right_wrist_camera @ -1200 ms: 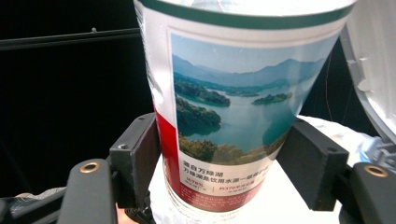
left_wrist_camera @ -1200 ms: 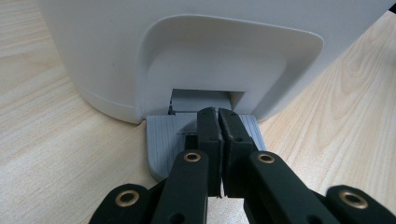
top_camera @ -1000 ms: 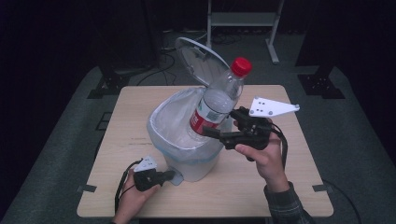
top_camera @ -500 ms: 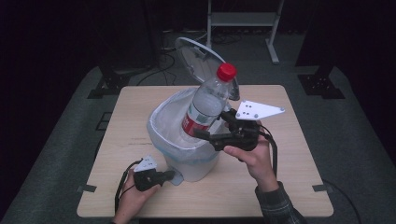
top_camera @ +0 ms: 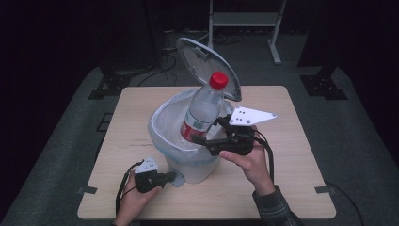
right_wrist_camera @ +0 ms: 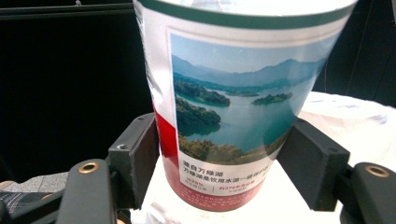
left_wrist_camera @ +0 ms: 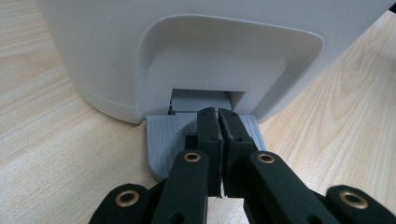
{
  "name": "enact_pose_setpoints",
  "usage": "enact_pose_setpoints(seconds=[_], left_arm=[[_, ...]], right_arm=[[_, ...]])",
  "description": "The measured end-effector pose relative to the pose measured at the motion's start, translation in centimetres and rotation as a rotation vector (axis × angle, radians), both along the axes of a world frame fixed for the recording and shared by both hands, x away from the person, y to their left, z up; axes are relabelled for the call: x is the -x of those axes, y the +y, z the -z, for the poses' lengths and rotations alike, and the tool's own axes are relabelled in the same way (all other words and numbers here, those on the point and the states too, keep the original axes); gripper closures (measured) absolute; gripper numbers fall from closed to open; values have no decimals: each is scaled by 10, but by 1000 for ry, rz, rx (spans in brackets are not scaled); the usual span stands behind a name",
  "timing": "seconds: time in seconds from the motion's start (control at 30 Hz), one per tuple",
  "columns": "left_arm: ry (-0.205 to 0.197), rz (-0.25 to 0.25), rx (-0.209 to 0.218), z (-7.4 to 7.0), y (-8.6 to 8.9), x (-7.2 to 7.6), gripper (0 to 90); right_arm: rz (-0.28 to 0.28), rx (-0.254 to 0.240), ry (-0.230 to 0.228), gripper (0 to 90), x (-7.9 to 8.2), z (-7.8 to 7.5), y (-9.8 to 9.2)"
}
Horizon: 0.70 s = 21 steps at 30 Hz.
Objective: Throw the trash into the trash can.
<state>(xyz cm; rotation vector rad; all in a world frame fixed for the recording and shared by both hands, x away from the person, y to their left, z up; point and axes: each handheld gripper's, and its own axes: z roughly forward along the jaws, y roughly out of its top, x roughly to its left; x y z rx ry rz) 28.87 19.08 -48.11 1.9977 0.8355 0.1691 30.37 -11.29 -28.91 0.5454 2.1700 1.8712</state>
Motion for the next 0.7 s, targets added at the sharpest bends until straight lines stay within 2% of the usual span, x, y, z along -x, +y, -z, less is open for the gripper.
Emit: enact_pose_setpoints(seconds=[0.23,0.7], left_arm=[[0,-1,1,0,0,0,881],[1,0,0,0,0,0,881]], right_arm=[[1,13,12,301,-2,6,3],[14,21,19,290,-4,5,0]])
